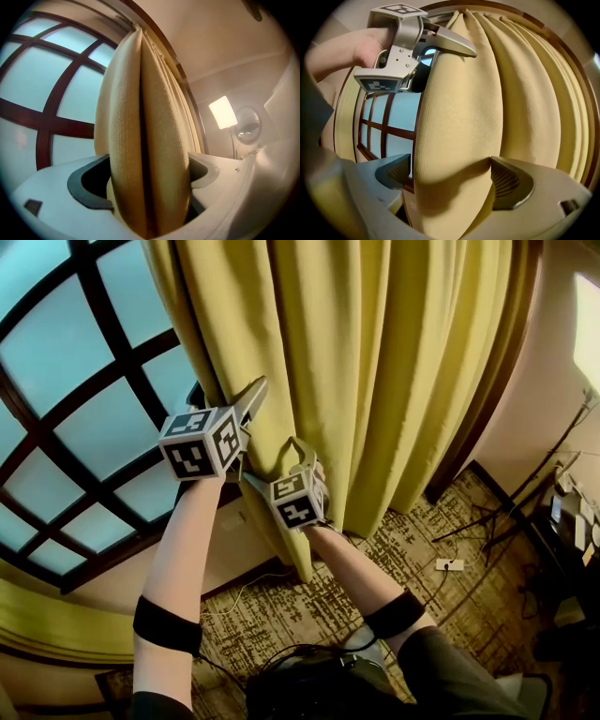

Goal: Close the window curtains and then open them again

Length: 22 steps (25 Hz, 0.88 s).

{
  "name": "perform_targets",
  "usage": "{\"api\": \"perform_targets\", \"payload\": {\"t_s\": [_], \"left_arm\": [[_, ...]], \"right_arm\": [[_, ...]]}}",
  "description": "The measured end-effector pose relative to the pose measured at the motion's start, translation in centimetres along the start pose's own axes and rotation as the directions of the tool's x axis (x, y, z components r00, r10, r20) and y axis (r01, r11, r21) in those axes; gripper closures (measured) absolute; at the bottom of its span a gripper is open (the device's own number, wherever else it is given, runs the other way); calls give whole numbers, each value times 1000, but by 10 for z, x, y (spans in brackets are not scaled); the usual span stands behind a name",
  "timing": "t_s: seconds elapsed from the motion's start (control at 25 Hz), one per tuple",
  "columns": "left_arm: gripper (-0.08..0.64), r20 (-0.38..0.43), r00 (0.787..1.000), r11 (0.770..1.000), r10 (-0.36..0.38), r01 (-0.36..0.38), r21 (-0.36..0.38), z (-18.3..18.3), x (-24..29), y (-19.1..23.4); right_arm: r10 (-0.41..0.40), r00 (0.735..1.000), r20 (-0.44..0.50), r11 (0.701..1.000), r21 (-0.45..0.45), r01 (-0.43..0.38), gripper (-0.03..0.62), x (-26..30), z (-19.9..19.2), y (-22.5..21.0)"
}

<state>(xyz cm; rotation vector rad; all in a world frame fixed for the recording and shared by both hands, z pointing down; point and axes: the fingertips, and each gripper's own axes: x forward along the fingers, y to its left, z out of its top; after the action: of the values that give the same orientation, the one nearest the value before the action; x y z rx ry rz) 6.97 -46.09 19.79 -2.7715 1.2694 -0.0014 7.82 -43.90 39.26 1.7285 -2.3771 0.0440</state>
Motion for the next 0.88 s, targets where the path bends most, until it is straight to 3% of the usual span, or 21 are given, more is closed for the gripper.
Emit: {"api": "perform_targets", "payload": {"t_s": [0.28, 0.48, 0.68, 0.72, 0.8, 0.88], "left_arm": [[328, -7, 1000, 1000, 8, -8, 11, 1, 6, -5], [373, -4, 1000, 1000, 15, -15, 6, 3, 8, -4], [467, 0, 1000, 999, 31, -31, -19, 3, 7, -1], [496, 0, 999, 999, 33, -33, -23, 3, 7, 0], [548, 0, 999, 999, 35, -35, -31, 3, 9, 1], [554, -1, 1000, 999, 31, -31, -34, 4, 11, 0]], "right_arm": [[12, 1000, -2, 1000, -13, -12, 28, 20, 7, -4], [45, 999, 10, 999, -19, -45, 69, 28, 15, -3], [61, 998, 19, 998, -23, -60, 95, 31, 20, -1], [61, 998, 21, 998, -33, -60, 115, 32, 21, 0], [52, 998, 25, 997, -61, -51, 243, 32, 24, 1], [37, 999, 26, 996, -84, -35, 342, 31, 26, -1]]}}
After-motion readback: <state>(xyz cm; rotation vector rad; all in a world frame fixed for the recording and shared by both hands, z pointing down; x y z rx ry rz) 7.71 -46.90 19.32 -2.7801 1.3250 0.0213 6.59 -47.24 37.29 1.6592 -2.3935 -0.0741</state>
